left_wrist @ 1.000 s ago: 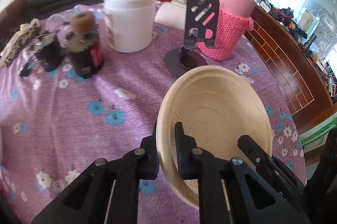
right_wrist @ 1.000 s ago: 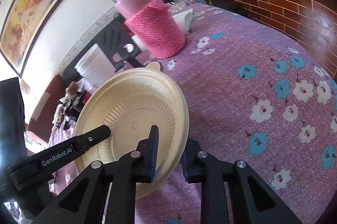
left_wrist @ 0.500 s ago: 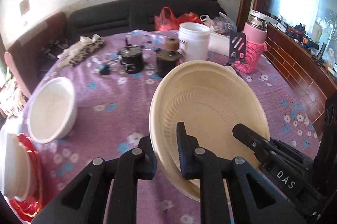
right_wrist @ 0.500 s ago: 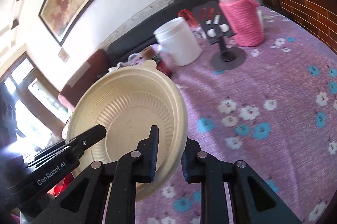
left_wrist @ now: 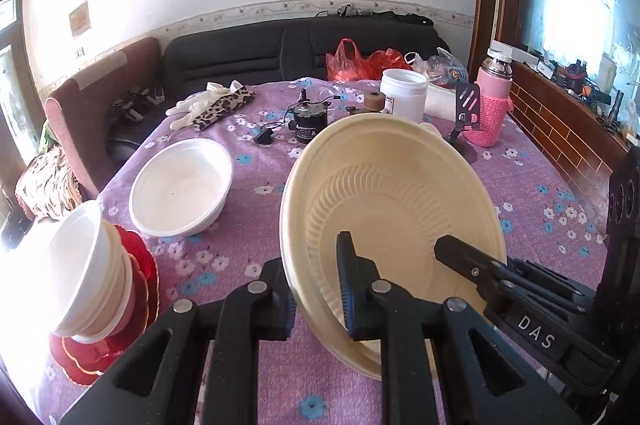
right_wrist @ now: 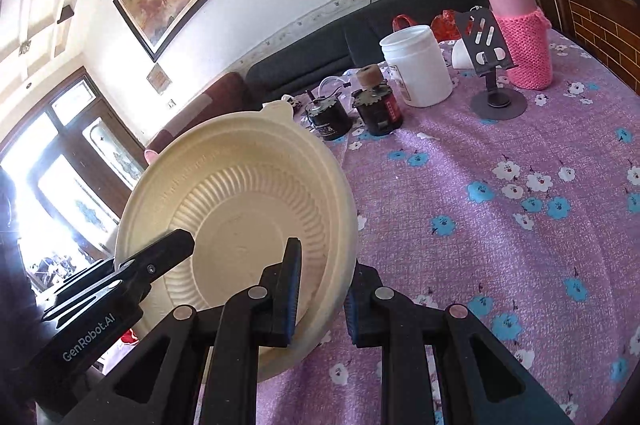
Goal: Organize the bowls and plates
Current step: 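Lift the beige bowl with both grippers and carry it over the stack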
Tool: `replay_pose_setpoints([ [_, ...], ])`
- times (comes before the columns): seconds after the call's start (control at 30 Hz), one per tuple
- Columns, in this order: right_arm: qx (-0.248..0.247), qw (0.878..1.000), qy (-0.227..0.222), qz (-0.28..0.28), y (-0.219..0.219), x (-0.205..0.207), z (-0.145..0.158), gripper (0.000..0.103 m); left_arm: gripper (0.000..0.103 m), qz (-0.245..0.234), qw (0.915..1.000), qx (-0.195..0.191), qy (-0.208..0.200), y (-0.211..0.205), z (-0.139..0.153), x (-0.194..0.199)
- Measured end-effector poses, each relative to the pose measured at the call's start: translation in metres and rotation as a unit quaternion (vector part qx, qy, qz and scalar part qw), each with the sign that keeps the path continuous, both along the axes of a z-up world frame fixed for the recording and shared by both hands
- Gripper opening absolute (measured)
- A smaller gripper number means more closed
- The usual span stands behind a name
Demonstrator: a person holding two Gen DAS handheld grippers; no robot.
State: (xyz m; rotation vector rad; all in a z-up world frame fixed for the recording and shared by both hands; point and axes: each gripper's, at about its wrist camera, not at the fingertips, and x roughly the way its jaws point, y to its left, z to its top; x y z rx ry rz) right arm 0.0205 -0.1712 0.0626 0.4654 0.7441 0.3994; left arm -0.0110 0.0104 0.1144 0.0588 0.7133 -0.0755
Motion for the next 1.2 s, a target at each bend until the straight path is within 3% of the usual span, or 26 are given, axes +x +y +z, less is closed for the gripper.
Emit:
replay_pose_setpoints([
  [0.63, -0.028, 0.999, -0.028, 0.026, 0.058, -0.045, 0.041, 0.021, 0.017, 0.028, 0.9982, -0.045, -0.029, 0.065, 0.019, -0.053],
  [1.2, -0.070, 0.990, -0.069, 0.099, 0.171, -0.051, 0.086, 0.021, 0.017, 0.109, 0.9887, -0.089, -0.050, 0.175, 0.032, -0.077],
])
